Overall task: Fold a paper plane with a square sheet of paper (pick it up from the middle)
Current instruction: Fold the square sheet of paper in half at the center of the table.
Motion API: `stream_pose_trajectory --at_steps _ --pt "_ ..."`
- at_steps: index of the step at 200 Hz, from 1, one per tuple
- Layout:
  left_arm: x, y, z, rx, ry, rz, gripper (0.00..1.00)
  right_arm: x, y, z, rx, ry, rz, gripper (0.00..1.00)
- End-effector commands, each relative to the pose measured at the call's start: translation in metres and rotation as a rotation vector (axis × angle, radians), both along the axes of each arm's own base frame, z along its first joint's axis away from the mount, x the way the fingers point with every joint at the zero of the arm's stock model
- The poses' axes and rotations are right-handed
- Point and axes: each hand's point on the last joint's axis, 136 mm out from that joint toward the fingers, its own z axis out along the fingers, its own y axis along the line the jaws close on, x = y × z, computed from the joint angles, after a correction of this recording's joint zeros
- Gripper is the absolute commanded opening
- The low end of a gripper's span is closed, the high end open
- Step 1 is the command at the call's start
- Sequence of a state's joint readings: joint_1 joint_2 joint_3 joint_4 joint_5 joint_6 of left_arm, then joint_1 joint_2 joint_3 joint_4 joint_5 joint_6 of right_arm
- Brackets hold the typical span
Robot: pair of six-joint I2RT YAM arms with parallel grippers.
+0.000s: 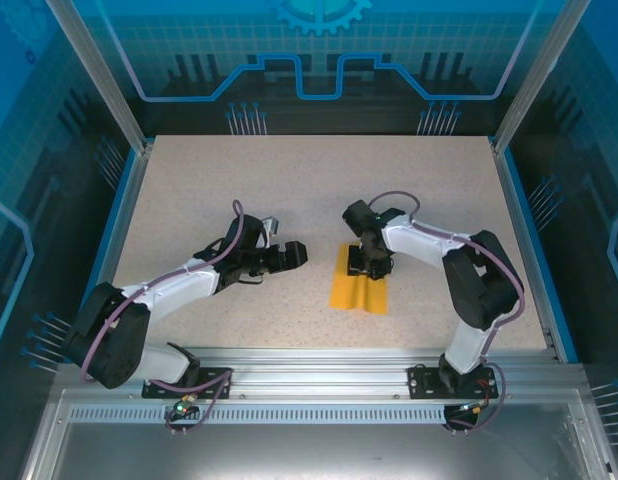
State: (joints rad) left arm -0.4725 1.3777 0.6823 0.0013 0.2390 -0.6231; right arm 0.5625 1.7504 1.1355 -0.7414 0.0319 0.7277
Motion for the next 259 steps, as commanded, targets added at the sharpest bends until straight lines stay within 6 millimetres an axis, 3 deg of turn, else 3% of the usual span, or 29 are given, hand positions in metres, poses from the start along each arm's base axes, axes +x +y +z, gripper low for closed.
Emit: stream_pose_trajectory --at_steps 1,65,91,136,142,154,203,259 --pt "0.002 -0.002 0.003 0.012 0.000 -0.005 0.98 -0.004 0.015 0.018 0.106 -0.028 0.029 0.41" --pt "0.000 0.002 0.021 0.004 -0.031 0.014 0.99 0.004 0.069 0.071 0.528 -0.112 0.055 0.42" --pt "-0.002 -0.002 0.034 -0.032 -0.054 -0.005 0.99 0.011 0.077 0.069 0.671 -0.087 0.027 0.43" --pt "-0.008 -0.008 0.035 -0.080 -0.034 -0.023 0.99 0.015 0.040 0.023 0.620 -0.027 -0.067 0.44" --pt "-0.008 -0.010 0.034 -0.087 -0.030 -0.028 0.99 0.005 0.032 0.011 0.601 0.001 -0.078 0.45" --pt "-0.010 -0.014 0.032 -0.092 -0.021 -0.043 0.98 0.003 0.021 0.005 0.581 0.003 -0.086 0.50" --pt "-0.015 -0.033 0.028 -0.095 -0.015 -0.090 0.99 -0.005 -0.021 -0.002 0.395 -0.008 -0.085 0.68" --pt "-0.015 -0.049 0.027 -0.092 -0.007 -0.121 0.94 -0.011 -0.044 -0.007 0.252 0.009 -0.088 0.68"
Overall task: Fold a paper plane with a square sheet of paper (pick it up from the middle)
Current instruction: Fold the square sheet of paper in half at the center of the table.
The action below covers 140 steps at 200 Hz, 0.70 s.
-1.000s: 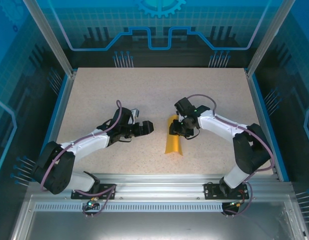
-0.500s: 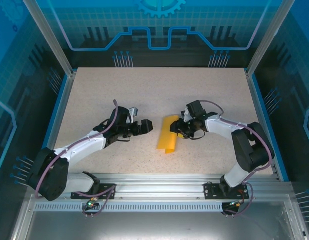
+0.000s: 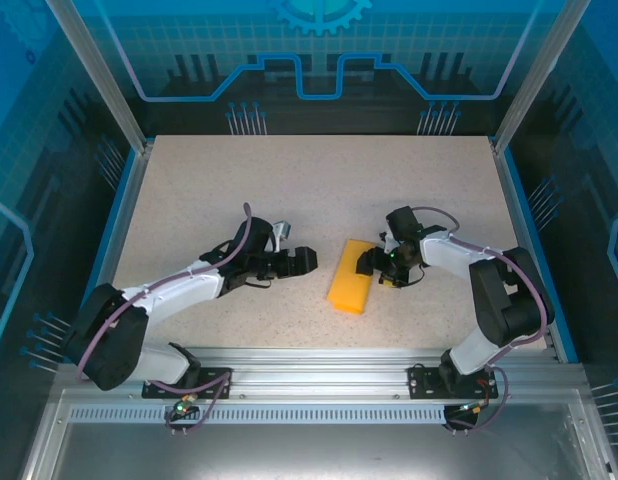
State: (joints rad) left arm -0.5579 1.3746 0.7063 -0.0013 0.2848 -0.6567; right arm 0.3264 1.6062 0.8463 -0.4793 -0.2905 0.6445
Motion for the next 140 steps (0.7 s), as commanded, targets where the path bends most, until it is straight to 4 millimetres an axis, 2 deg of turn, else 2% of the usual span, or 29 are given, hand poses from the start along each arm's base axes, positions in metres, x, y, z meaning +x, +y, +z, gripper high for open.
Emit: stream_pose_trajectory --at_steps 1,65,140 --pt "0.004 -0.016 0.014 -0.038 -0.019 -0.024 0.94 -0.003 -0.016 0.004 -0.079 0.004 0.007 0.68" --pt "0.003 -0.033 0.006 -0.032 0.015 -0.040 0.82 -0.007 -0.017 0.002 -0.114 0.007 0.019 0.68" --pt "0.006 -0.041 0.001 -0.016 0.030 -0.049 0.80 -0.008 -0.010 -0.006 -0.117 0.026 0.028 0.71"
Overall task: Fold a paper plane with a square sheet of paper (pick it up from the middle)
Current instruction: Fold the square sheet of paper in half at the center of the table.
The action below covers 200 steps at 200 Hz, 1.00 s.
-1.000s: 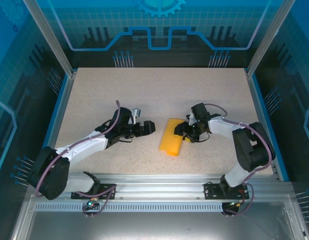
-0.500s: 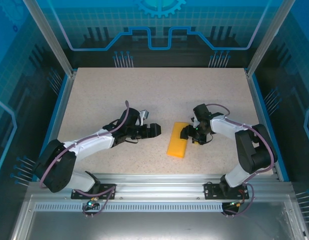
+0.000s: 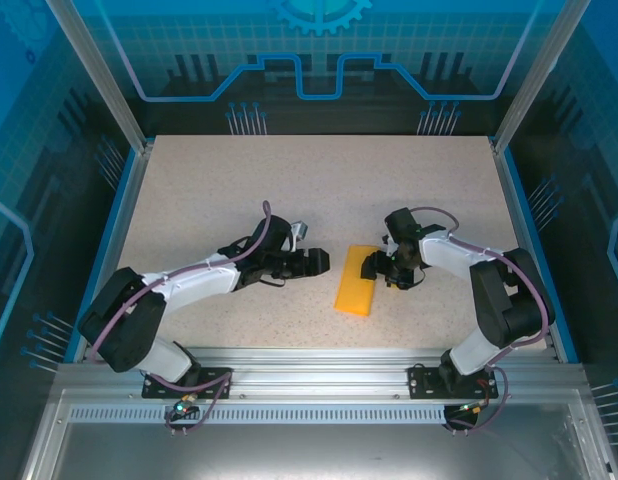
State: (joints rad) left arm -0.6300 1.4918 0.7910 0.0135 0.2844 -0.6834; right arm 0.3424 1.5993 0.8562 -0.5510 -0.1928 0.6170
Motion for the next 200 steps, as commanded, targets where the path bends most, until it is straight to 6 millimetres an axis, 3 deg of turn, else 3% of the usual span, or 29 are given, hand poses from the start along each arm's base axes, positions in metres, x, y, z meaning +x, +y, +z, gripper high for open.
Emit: stream_pose_trajectory --at_steps 1,50,65,200 --pt "0.005 -0.007 0.007 -0.016 -0.002 0.007 0.80 -0.001 0.004 -0.001 -0.007 0.017 0.006 0.71" --pt "0.005 -0.009 0.005 -0.012 0.002 0.002 0.80 0.000 0.004 -0.007 -0.015 0.031 -0.012 0.72" --pt "0.005 -0.009 0.003 -0.008 0.007 0.002 0.80 0.009 0.009 -0.002 -0.003 0.011 -0.011 0.73" --pt "0.005 -0.009 -0.002 0.001 0.019 -0.002 0.79 0.001 0.006 -0.018 -0.082 0.065 0.012 0.77"
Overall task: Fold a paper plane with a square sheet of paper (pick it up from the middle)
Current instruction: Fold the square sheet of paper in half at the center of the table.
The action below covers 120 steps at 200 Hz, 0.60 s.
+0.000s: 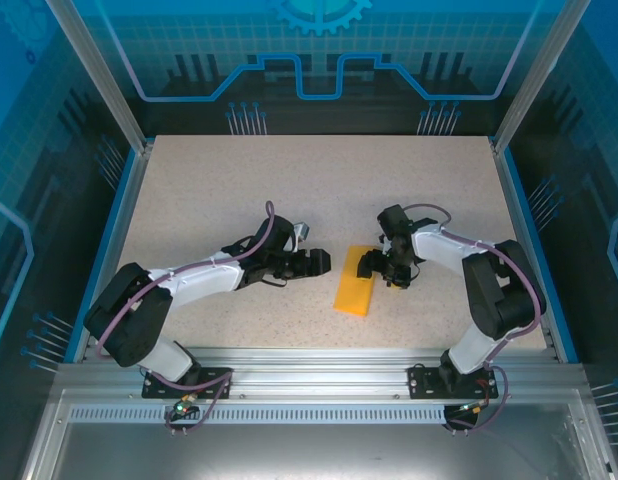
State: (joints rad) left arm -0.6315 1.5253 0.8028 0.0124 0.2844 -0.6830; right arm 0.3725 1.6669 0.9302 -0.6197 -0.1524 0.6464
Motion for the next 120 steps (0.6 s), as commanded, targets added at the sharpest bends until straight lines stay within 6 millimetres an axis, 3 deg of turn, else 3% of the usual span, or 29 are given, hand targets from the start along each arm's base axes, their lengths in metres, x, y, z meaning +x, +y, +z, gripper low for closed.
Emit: stream_pose_trajectory --at_steps 1,53,94,120 --pt "0.003 -0.007 0.006 -0.012 0.001 0.000 0.80 -0.001 0.003 -0.014 -0.024 0.012 0.017 0.77" --pt "0.004 -0.008 0.009 -0.017 -0.001 -0.004 0.78 -0.005 -0.003 -0.021 -0.059 0.037 0.016 0.78" --pt "0.004 -0.015 0.008 -0.019 0.019 -0.021 0.66 -0.008 -0.006 -0.025 -0.082 0.050 0.023 0.77" --pt "0.005 -0.024 0.003 -0.009 0.049 -0.035 0.50 -0.009 -0.008 -0.026 -0.091 0.052 0.024 0.77"
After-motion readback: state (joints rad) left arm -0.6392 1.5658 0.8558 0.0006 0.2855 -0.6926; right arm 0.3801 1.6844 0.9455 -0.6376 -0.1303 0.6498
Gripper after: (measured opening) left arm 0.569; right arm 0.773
